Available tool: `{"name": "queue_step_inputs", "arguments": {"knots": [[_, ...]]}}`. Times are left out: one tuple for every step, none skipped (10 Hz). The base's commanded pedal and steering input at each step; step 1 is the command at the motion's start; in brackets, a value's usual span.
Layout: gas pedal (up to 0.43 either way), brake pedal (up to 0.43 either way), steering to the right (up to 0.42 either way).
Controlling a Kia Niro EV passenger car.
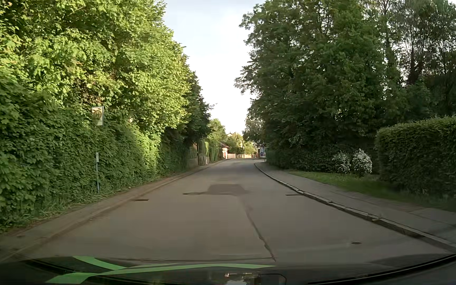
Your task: Follow the waypoints while adhering to traffic rules and regulations
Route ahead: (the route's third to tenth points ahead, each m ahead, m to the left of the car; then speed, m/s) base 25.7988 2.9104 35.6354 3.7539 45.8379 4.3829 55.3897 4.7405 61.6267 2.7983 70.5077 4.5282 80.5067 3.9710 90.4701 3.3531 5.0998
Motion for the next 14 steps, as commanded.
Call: {"name": "queue_step_inputs", "arguments": {"knots": [[0.079, 0.000, 0.040], [0.079, 0.000, 0.036], [0.079, 0.000, 0.032], [0.079, 0.000, 0.024], [0.079, 0.000, 0.015], [0.079, 0.000, 0.002], [0.079, 0.000, -0.005], [0.079, 0.000, -0.014], [0.079, 0.000, -0.018], [0.079, 0.000, -0.018], [0.079, 0.000, -0.018], [0.079, 0.000, -0.018], [0.079, 0.000, -0.018], [0.079, 0.000, -0.018]]}}
